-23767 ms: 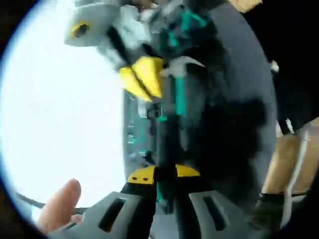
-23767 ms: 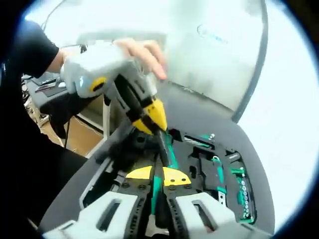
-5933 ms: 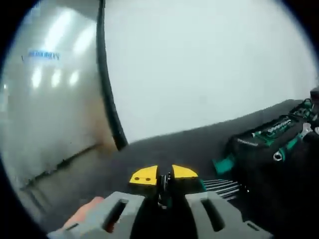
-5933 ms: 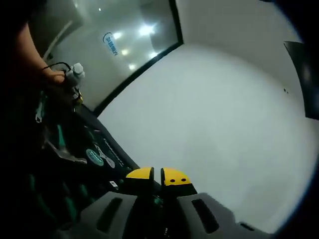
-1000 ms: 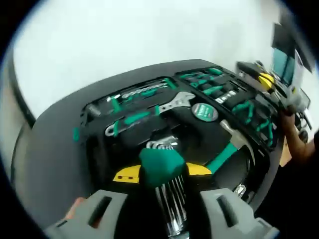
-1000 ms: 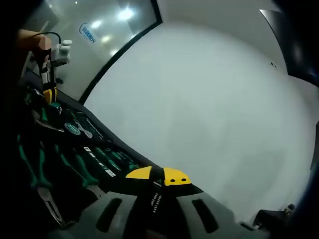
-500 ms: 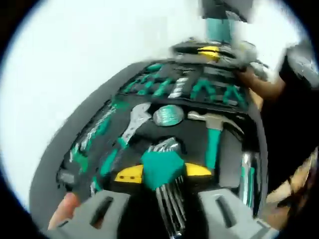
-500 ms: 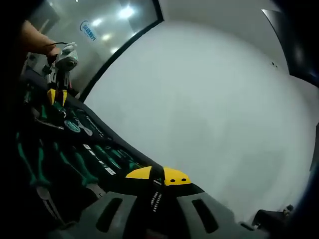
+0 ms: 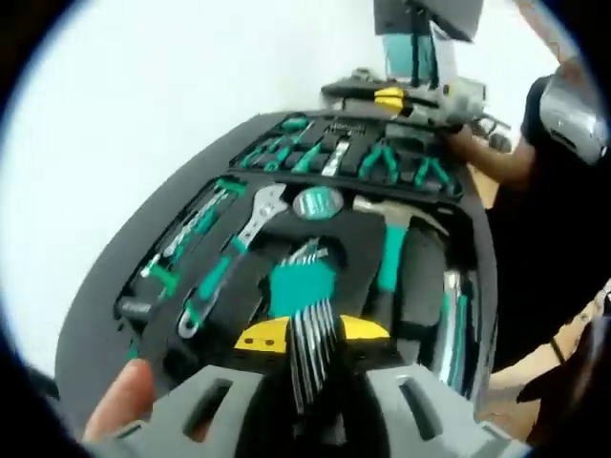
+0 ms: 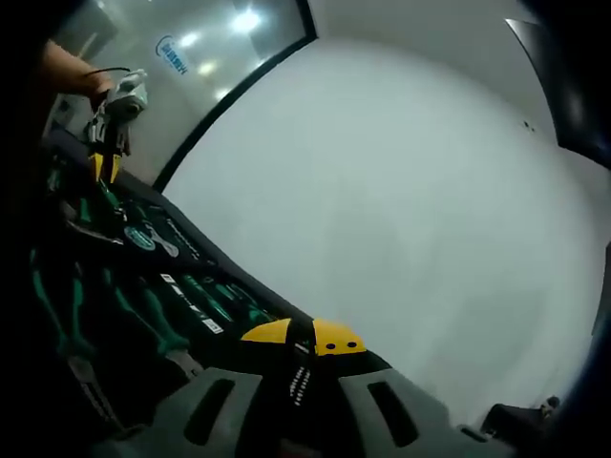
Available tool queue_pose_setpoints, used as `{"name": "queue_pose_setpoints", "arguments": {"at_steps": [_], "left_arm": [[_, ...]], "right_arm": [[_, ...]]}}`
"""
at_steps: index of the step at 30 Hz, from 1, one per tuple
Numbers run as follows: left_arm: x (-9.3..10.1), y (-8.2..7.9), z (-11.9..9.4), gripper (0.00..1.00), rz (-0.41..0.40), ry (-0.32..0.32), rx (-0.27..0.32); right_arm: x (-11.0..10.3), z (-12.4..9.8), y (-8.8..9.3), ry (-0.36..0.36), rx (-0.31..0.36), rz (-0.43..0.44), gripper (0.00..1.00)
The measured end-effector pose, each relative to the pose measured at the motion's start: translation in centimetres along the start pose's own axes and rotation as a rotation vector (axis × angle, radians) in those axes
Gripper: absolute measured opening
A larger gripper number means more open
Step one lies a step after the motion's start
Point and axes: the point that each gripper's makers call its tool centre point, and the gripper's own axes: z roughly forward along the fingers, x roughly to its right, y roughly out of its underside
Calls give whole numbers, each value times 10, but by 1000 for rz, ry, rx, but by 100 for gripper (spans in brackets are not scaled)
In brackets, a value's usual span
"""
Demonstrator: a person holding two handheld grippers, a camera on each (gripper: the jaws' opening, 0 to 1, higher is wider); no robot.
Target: Pick up the tools and put them into their designated positions in the toolbox.
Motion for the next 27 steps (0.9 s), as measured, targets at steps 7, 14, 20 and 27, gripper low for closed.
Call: {"name": "queue_pose_setpoints", "arguments": {"at_steps": [7,14,20,27], "left_arm": [[-8,10,5,14,-26,-39,-47],[-11,16,5,14,-34,-12,-86],[-13,13,1,15,56,-128,-154],[-20,13,-9,16,201,-268,-246]], "right_arm": [[-3,2,0,-3,-7,-25,4],[-2,2,3,2,-22,-31,4],[-3,2,4,2,-26,-34,4],[-3,3,4,-1,-24,-34,4]]}}
